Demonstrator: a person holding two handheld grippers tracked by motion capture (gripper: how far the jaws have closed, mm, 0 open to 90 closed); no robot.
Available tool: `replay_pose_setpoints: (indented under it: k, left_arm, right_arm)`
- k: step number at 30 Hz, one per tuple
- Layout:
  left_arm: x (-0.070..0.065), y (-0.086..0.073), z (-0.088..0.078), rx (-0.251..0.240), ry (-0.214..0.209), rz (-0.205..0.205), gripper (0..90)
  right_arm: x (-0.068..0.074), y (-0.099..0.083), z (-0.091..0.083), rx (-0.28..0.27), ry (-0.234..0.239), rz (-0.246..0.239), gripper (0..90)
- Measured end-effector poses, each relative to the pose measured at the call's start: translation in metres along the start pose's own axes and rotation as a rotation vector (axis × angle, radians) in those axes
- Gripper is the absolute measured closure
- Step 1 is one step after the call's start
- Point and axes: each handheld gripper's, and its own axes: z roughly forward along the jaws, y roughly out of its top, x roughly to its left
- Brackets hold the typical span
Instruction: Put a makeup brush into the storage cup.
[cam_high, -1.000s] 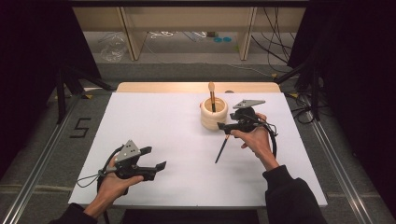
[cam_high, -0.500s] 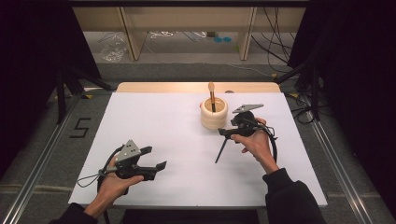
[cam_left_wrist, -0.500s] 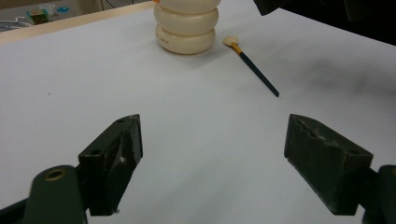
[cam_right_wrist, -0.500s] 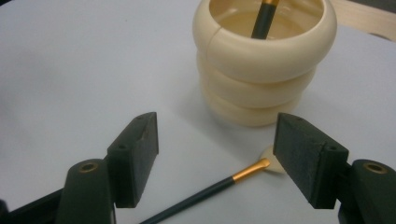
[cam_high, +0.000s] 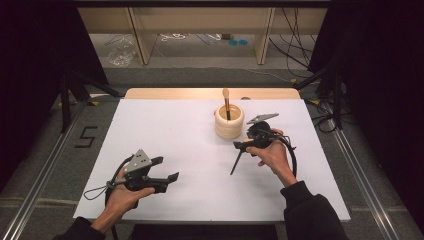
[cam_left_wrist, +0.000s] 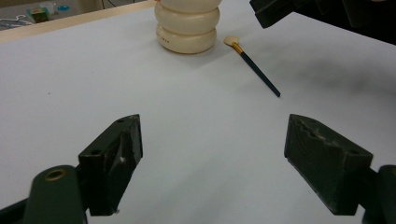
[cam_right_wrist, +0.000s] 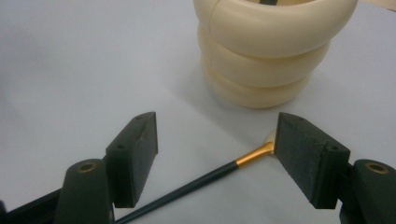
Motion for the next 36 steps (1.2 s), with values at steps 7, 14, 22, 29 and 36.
replay_pose_setpoints:
  k: [7,14,22,29,36]
  left_arm:
    - [-0.001,0.000,0.000,0.002,0.000,0.001,19.3]
    - [0.000,0.000,-0.001,0.001,0.002,-0.001,19.4]
    - [-0.001,0.000,0.001,0.005,-0.001,-0.001,19.4]
    - [-0.001,0.000,0.001,0.008,0.000,0.002,19.4]
    - [-0.001,-0.001,0.000,0.002,-0.005,0.002,19.4]
  right_arm:
    - [0.000,-0.002,0.003,0.018,-0.009,0.021,31.4]
    - [-0.003,-0.008,0.009,0.049,-0.004,0.034,31.4]
    - [-0.002,-0.009,0.011,0.099,-0.010,0.081,31.5]
    - [-0.004,-0.010,0.019,0.120,-0.002,0.077,33.0]
    - [-0.002,-0.010,0.025,0.181,0.003,0.063,34.8]
